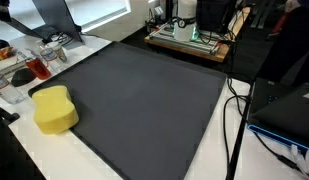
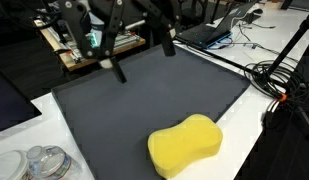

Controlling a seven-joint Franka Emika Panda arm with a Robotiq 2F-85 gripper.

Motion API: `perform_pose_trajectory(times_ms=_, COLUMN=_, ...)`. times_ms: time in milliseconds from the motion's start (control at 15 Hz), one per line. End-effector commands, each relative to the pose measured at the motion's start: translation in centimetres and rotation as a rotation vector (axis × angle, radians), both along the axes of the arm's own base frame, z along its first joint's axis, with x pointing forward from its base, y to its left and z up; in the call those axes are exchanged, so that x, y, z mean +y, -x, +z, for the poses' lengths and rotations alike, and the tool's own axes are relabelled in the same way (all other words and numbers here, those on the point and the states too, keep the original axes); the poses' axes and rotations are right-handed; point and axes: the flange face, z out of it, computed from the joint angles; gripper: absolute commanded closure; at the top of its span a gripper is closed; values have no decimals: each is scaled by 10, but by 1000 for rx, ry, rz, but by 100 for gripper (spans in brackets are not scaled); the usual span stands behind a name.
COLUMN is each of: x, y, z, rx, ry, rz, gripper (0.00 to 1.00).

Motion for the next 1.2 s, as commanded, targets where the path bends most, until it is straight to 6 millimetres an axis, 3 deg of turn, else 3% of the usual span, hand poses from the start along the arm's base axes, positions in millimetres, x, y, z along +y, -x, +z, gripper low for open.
perform_pose_trajectory(times_ms=0, x=32, y=12, z=25, rx=14, ry=73, rz=80, gripper=0)
perform_pose_trajectory(times_ms=533, x=99, y=57, z=54, rx=82, ry=38, rz=63, gripper=0)
perform_pose_trajectory(times_ms=1133, x=109, y=144, z=60, rx=139, ry=-7, rz=-16, gripper=0)
